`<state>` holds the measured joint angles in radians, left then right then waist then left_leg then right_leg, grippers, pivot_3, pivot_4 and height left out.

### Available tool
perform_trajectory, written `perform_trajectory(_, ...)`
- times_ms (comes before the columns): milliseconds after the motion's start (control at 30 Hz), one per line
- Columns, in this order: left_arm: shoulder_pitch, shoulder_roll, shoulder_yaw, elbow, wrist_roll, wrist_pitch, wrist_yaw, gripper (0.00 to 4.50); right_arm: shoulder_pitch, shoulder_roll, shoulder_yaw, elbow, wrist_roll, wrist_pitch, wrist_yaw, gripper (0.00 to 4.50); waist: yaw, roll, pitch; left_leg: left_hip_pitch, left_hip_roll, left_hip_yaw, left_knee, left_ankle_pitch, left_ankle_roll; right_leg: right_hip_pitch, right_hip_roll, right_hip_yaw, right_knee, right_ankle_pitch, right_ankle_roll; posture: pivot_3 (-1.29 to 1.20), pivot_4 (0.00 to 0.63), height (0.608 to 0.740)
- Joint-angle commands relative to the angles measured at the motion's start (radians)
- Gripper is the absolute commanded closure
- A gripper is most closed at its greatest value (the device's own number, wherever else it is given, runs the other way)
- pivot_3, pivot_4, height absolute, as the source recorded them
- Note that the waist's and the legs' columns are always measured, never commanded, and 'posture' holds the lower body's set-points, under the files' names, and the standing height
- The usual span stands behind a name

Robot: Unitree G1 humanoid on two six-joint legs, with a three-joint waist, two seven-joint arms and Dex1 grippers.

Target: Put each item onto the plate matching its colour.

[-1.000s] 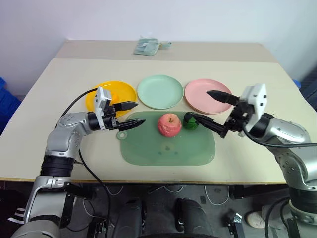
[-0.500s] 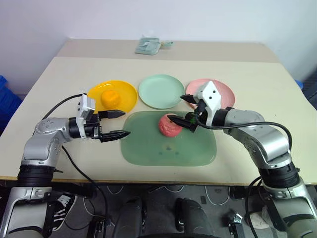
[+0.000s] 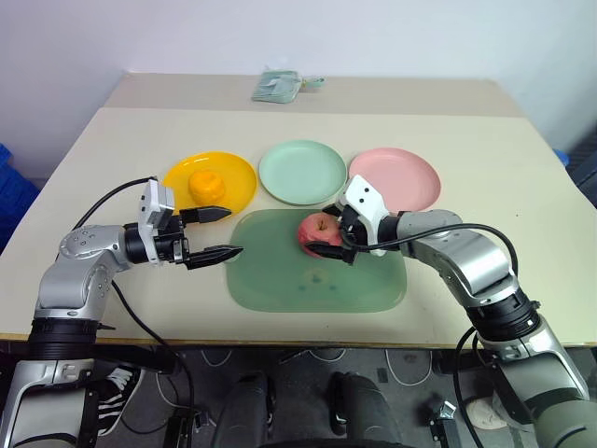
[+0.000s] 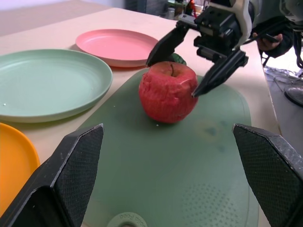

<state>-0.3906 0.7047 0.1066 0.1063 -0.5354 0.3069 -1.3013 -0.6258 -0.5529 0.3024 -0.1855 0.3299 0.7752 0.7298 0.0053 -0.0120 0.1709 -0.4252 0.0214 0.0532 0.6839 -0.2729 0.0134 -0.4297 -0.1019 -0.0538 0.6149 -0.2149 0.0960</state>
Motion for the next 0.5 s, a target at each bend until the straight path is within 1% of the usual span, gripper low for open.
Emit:
perform_trajectory(33, 0.004, 0.01, 0.031, -0.039, -0.022, 0.003, 0.005, 0.05, -0.002, 0.006, 0.001, -0.009, -0.02, -0.029, 0.016, 0.0, 0.0, 0.0, 0.0, 0.0, 0.0, 0.0, 0.0, 0.0, 0.0, 0.0, 0.0, 0.0, 0.0, 0.0, 0.0, 0.0, 0.15, 0.74)
perform_trajectory(233, 0.002, 0.007, 0.034, -0.045, -0.025, 0.007, 0.012, 0.05, 0.019, 0.003, 0.034, 0.019, -0.071, -0.06, 0.036, 0.0, -0.001, 0.0, 0.0, 0.0, 0.0, 0.0, 0.0, 0.0, 0.0, 0.0, 0.0, 0.0, 0.0, 0.0, 0.0, 0.0, 0.15, 0.74)
perform_trajectory(267, 0.002, 0.006, 0.034, -0.045, -0.025, 0.008, 0.012, 0.0, 0.023, 0.004, 0.036, 0.023, -0.078, -0.065, 0.038, 0.55, -0.001, 0.0, 0.0, 0.0, 0.0, 0.0, 0.0, 0.0, 0.0, 0.0, 0.0, 0.0, 0.0, 0.0, 0.0, 0.0, 0.15, 0.74)
perform_trajectory(300, 0.001, 0.006, 0.034, -0.045, -0.026, 0.008, 0.013, 0.0, 0.025, 0.003, 0.038, 0.027, -0.088, -0.075, 0.037, 0.81, -0.001, 0.0, 0.0, 0.0, 0.0, 0.0, 0.0, 0.0, 0.0, 0.0, 0.0, 0.0, 0.0, 0.0, 0.0, 0.0, 0.15, 0.74)
perform_trajectory(333, 0.001, 0.006, 0.034, -0.045, -0.026, 0.008, 0.014, 0.0, 0.027, 0.001, 0.041, 0.029, -0.1, -0.087, 0.038, 1.19, -0.001, 0.0, 0.0, 0.0, 0.0, 0.0, 0.0, 0.0, 0.0, 0.0, 0.0, 0.0, 0.0, 0.0, 0.0, 0.0, 0.15, 0.74)
perform_trajectory(367, 0.002, 0.005, 0.034, -0.047, -0.026, 0.008, 0.015, 0.0, 0.029, 0.0, 0.041, 0.03, -0.107, -0.093, 0.039, 1.35, -0.001, 0.0, 0.0, 0.0, -0.001, 0.0, 0.0, 0.0, 0.0, 0.0, 0.0, 0.0, 0.0, 0.0, 0.0, 0.0, 0.15, 0.74)
perform_trajectory(433, 0.002, 0.004, 0.033, -0.049, -0.029, 0.009, 0.018, 0.0, 0.029, 0.007, 0.028, 0.028, -0.111, -0.101, 0.037, 1.36, -0.001, 0.0, 0.0, 0.0, -0.001, 0.0, 0.0, 0.0, 0.0, 0.0, 0.0, 0.0, 0.0, 0.0, 0.0, 0.0, 0.15, 0.74)
perform_trajectory(500, 0.002, 0.002, 0.033, -0.05, -0.033, 0.008, 0.02, 0.0, 0.013, 0.03, -0.018, 0.019, -0.079, -0.076, 0.023, 1.36, -0.002, 0.0, 0.0, 0.0, -0.001, 0.0, 0.0, 0.0, 0.0, 0.0, 0.0, 0.0, 0.0, 0.0, 0.0, 0.0, 0.15, 0.74)
